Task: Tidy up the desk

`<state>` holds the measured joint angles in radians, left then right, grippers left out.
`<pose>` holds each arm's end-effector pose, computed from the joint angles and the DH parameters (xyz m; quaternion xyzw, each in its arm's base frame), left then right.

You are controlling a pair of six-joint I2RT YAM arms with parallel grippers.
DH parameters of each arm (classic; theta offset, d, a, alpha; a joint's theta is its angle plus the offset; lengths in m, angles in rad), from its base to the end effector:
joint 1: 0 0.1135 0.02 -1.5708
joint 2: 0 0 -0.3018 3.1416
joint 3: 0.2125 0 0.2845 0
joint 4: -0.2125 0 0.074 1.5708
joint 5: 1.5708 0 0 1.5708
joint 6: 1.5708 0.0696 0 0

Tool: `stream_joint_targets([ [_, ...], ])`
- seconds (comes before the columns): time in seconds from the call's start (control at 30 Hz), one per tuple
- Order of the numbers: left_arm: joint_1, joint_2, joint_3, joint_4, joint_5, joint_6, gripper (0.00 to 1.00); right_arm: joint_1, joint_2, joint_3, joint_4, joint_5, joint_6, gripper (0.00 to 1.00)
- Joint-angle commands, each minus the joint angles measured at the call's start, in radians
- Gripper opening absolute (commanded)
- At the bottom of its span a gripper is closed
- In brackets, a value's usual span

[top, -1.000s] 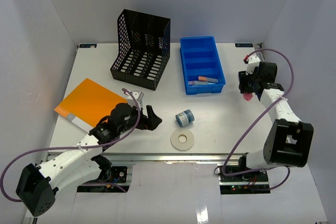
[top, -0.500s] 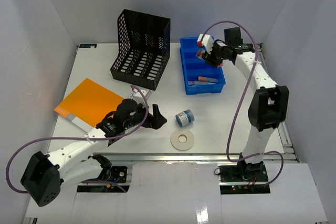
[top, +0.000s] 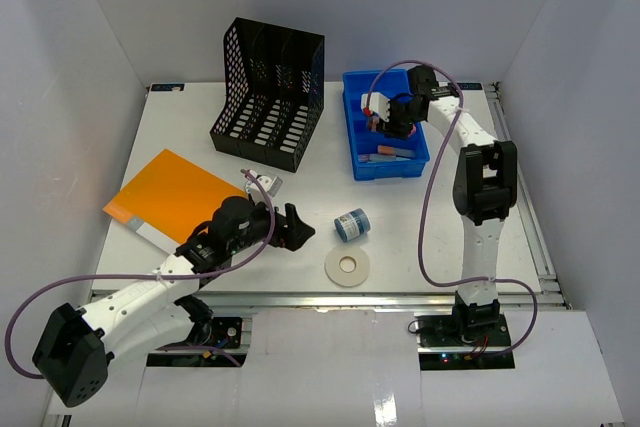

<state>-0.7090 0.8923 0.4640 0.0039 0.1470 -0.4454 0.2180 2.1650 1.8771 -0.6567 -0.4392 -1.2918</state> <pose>0.1745 -0.1631 0.2287 0.1496 0.8254 -0.3468 0.4196 0.5335 0.1485 0.2311 -0.6851 0.6303 0.0243 0.3643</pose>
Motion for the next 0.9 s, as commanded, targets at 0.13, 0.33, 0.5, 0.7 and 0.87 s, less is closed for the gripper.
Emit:
stream_joint_targets([
  [0.13, 0.003, -0.015, -0.012, 0.050, 0.031, 0.010, 0.98, 0.012, 0.047, 0.075, 0.063, 0.035, -0.043, 0.51],
  [0.33, 0.003, 0.059, 0.017, 0.089, 0.097, 0.023, 0.98, 0.015, -0.016, 0.061, 0.059, 0.016, 0.036, 0.90],
  [0.5, 0.003, 0.193, 0.141, 0.064, 0.178, 0.095, 0.98, 0.010, -0.180, 0.044, 0.042, -0.020, 0.197, 0.90],
  [0.7, -0.004, 0.366, 0.333, -0.050, 0.242, 0.233, 0.98, -0.016, -0.552, -0.302, 0.071, -0.222, 0.425, 0.90],
  [0.87, -0.057, 0.460, 0.456, -0.136, 0.217, 0.332, 0.98, -0.130, -0.875, -0.796, 0.302, -0.400, 0.746, 0.90],
])
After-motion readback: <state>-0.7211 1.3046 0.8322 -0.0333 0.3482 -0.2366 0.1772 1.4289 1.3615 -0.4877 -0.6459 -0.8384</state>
